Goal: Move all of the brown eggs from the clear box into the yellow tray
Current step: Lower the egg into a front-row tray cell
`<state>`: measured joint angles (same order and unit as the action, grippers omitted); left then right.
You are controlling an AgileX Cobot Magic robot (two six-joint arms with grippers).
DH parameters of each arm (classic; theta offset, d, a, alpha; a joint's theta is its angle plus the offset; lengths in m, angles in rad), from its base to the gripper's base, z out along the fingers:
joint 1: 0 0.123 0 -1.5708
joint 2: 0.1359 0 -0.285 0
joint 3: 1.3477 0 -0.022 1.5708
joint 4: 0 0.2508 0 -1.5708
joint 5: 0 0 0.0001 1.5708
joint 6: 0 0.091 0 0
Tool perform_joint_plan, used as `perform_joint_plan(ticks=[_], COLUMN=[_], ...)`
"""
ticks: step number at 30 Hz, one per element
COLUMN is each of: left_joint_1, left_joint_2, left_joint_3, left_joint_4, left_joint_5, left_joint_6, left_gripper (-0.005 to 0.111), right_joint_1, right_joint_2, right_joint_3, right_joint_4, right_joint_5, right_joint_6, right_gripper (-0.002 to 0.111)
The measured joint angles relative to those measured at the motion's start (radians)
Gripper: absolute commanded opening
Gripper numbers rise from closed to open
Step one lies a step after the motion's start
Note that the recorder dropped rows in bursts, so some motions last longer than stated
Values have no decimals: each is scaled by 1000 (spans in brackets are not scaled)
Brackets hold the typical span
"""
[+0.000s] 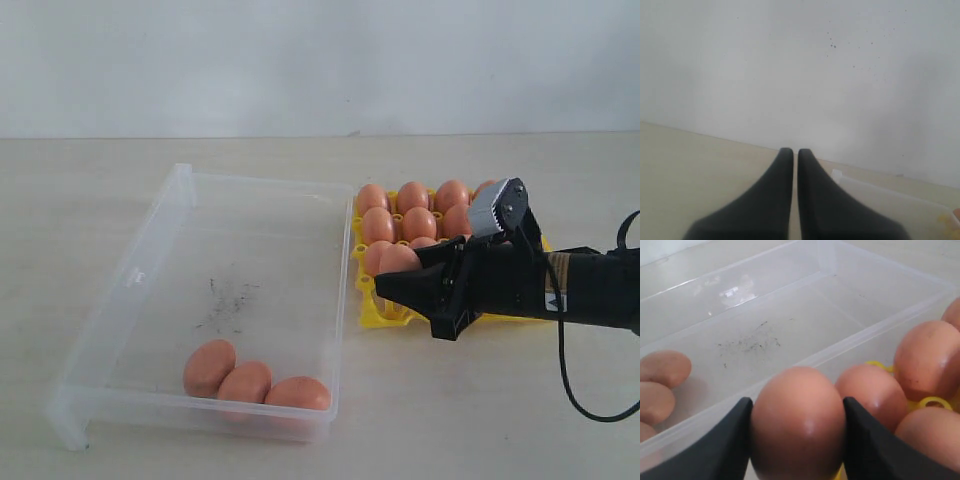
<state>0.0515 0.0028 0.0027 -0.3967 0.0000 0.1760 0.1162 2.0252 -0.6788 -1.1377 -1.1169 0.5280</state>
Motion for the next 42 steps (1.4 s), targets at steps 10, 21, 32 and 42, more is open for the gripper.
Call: perform_joint_plan(ticks=[10, 21, 32, 42], left_joint_1=[0, 0, 0, 0], left_joint_2=[0, 0, 0, 0], left_joint_3=[0, 0, 0, 0], left_joint_4=[0, 0, 0, 0], left_joint_5=[0, 0, 0, 0], left_joint_6=[0, 0, 0, 0], left_gripper=[4, 4, 4, 4], right_joint_1=[0, 0, 7, 89], right_joint_2=[-1, -1, 0, 2], right_joint_3=[-21, -105, -109, -148], right_joint_4=[-31, -166, -216, -150], right_joint_5=[26, 92, 65, 210], right_joint_6=[30, 121, 125, 76], right_gripper=[0, 0, 0, 0])
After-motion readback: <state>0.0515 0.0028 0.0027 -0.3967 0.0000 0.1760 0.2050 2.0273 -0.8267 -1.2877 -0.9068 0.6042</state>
